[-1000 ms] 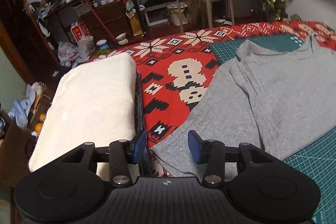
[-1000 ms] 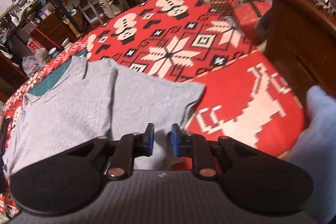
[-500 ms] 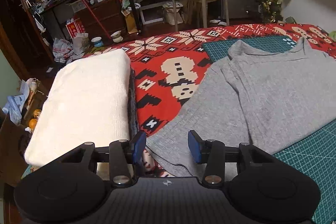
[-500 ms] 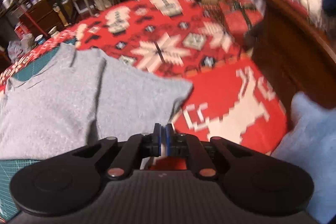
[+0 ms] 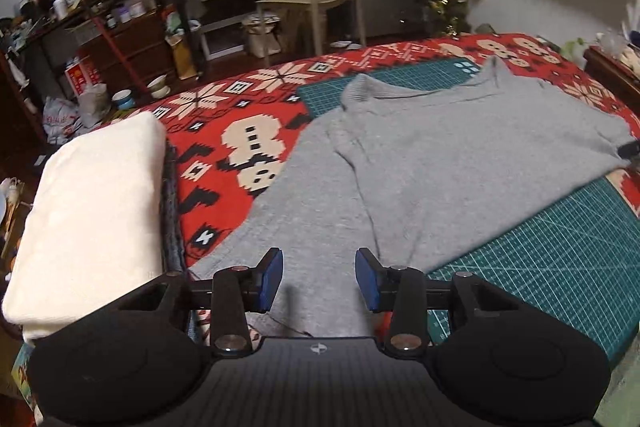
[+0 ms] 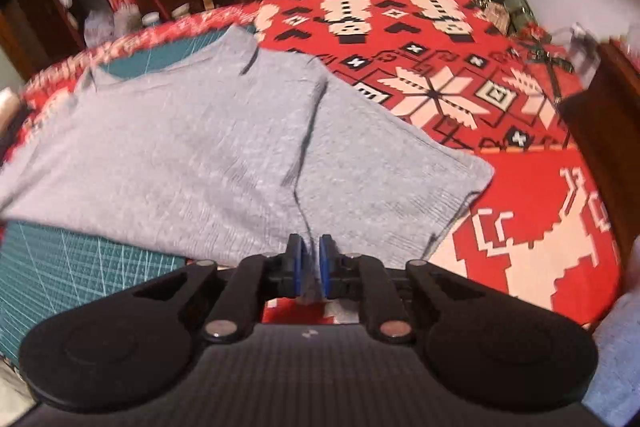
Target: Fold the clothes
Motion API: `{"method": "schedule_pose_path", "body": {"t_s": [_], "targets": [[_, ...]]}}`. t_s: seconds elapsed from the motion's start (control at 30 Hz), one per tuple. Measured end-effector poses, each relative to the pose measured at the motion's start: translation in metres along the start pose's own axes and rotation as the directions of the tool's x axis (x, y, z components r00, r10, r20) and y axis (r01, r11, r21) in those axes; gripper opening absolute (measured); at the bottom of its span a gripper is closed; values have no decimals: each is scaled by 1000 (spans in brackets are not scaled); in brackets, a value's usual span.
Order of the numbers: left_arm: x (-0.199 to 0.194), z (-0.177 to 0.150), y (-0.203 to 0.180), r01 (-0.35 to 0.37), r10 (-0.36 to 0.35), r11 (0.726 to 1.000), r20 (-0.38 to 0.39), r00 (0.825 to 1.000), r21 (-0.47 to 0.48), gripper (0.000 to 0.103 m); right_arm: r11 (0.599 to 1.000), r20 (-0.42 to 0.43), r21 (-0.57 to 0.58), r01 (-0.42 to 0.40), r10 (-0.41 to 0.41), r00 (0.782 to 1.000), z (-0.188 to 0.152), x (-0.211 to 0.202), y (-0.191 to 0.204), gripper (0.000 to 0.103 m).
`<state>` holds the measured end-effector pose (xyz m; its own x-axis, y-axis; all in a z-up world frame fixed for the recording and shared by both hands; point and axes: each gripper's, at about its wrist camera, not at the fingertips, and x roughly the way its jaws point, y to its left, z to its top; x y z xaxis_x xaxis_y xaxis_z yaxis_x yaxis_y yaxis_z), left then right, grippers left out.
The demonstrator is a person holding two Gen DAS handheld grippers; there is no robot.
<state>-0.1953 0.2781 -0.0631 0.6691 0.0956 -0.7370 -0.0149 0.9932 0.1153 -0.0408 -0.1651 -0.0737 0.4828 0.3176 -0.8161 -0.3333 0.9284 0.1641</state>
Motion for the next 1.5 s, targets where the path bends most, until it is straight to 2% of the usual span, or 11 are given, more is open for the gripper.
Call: {"method": "schedule_pose_path", "body": {"t_s": [0.17, 0.33, 0.47, 0.6, 0.73, 0.87, 0.97, 1.2, 1.4, 1.43, 1.5], "targets": [[4, -2, 1, 0, 0, 1000, -13, 1000, 9, 41, 1000, 30, 11, 12, -13, 999, 5, -13, -5, 12], [8, 5, 12, 56, -56, 998, 4, 998, -34, 41, 997, 72, 62, -49, 44, 996, 22, -19, -12, 15], [24, 22, 23, 128, -127, 983, 16, 992, -135, 41, 999, 100, 17, -36, 34, 994, 49, 0, -5, 23], [47, 44, 28, 164, -158, 966, 45, 986, -202, 41, 998, 122, 35, -60, 55, 991, 73, 24, -2, 23], [76, 70, 27, 171, -164, 966, 54, 985, -196, 35, 998, 139, 43, -51, 45, 989, 88, 44, 0, 23], [101, 89, 27, 168, -160, 965, 55, 986, -203, 13, 998, 158, 43, -35, 28, 987, 94, 55, -2, 23], [109, 96, 22, 190, -179, 964, 74, 981, -186, 14, 999, 161, 29, -26, 21, 987, 95, 60, -2, 23], [127, 95, 1, 103, -102, 989, 20, 995, -110, 19, 1000, 179, -2, -13, 13, 984, 94, 67, 4, 23], [132, 96, -7, 99, -97, 993, 28, 995, -70, 25, 999, 148, -44, 16, -9, 989, 87, 79, 10, 23], [131, 96, -8, 97, -96, 993, 30, 995, -68, 23, 999, 147, -42, 18, -11, 989, 85, 80, 9, 23], [129, 95, -8, 97, -95, 993, 33, 995, -69, 8, 999, 157, -50, 20, -12, 988, 84, 78, 10, 23]]}}
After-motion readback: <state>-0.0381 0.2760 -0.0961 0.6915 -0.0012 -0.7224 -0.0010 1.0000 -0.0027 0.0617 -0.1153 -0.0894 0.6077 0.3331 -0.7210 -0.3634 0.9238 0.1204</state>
